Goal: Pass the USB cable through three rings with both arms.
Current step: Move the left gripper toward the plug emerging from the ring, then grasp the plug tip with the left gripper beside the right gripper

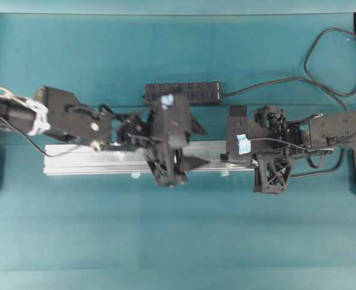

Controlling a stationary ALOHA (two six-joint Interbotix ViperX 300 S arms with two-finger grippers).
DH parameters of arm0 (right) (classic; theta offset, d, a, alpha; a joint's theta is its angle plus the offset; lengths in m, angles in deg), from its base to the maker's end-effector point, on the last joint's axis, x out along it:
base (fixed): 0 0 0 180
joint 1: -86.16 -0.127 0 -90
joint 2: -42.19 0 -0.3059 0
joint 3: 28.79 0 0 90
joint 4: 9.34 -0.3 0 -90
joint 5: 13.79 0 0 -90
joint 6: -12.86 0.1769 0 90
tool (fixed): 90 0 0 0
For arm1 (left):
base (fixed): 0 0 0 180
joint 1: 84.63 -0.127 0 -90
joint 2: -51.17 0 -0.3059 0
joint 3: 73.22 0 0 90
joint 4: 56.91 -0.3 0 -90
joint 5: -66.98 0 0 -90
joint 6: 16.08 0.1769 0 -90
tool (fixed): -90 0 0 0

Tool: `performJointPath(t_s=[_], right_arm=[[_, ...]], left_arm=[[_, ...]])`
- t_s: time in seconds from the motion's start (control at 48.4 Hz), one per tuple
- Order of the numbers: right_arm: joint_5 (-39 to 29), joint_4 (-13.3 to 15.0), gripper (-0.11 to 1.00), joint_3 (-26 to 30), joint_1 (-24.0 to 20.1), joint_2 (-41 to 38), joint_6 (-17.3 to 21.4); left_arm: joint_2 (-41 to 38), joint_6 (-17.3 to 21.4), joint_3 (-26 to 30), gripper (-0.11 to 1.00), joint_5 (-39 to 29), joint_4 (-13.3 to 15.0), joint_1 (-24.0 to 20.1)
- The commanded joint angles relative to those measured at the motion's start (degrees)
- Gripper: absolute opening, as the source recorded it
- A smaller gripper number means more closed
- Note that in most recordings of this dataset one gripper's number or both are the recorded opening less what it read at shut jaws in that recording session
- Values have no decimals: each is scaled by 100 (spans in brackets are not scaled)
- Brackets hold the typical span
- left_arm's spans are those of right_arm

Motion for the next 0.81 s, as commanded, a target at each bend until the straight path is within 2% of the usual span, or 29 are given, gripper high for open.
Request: performJointPath(t_s=[0.0,0.331,0.785], right_arm=[[53,-9,-8,35,18,79,35],[44,-9,-8,35,18,88,26],[114,0,-8,35,18,88,26]], left_arm=[[-53,-35,176,86,53,-9,53],[-422,-35,536,86,53,-9,53],[-650,-44,800,78,53,-9,26]])
